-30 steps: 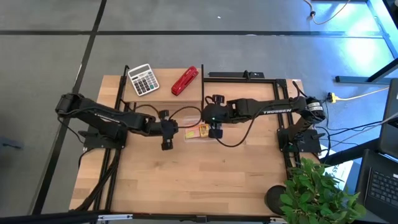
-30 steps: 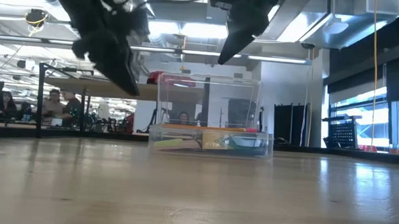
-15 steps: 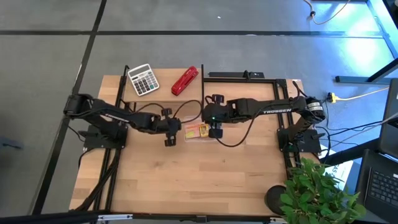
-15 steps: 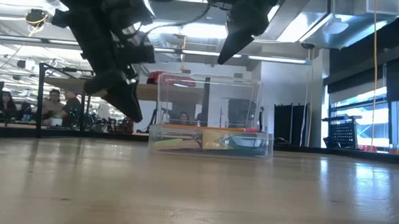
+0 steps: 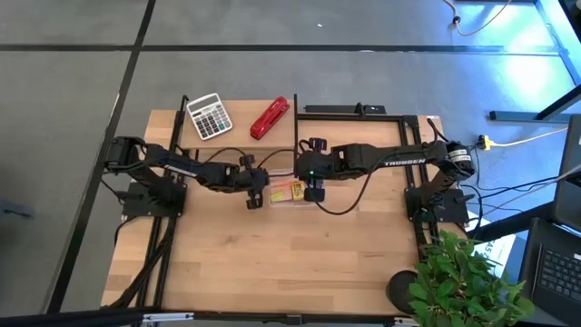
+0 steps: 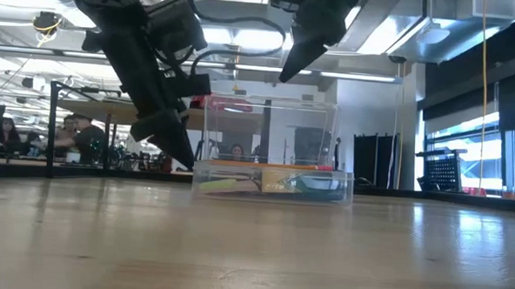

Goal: Pack school essentials
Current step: Put the orange pencil into the supply box, then close the supply box

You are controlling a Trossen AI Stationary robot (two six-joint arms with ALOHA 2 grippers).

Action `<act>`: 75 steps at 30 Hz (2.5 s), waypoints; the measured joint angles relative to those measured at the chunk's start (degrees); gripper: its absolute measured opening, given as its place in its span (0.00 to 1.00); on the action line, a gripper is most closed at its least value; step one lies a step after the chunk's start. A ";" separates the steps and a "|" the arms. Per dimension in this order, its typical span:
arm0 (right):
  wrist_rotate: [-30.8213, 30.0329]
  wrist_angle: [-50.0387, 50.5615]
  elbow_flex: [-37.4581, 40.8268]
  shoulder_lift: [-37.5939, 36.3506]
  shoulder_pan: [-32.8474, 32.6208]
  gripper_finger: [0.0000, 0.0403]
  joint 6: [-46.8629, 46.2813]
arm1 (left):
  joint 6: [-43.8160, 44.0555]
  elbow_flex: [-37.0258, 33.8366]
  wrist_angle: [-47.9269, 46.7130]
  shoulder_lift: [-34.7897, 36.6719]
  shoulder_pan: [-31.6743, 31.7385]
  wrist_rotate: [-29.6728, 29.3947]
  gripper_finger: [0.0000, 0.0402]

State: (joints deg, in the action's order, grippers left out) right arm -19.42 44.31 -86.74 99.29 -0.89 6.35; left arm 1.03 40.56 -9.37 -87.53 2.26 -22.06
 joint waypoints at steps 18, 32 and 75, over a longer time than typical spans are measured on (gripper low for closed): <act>0.00 0.02 0.00 -0.02 0.00 0.22 -0.07 | -0.67 0.00 3.20 0.02 0.02 0.50 0.19; -0.02 0.35 0.00 -0.02 0.02 0.22 -0.09 | -1.31 1.69 -2.08 0.55 -1.02 0.52 0.19; 13.74 0.31 -0.04 3.80 3.03 0.22 -1.85 | 8.98 3.74 -13.48 17.88 -8.28 -4.24 0.19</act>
State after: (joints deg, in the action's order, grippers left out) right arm -5.68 44.62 -86.78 103.09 2.14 4.50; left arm 10.00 44.29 -22.85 -69.65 -6.02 -26.31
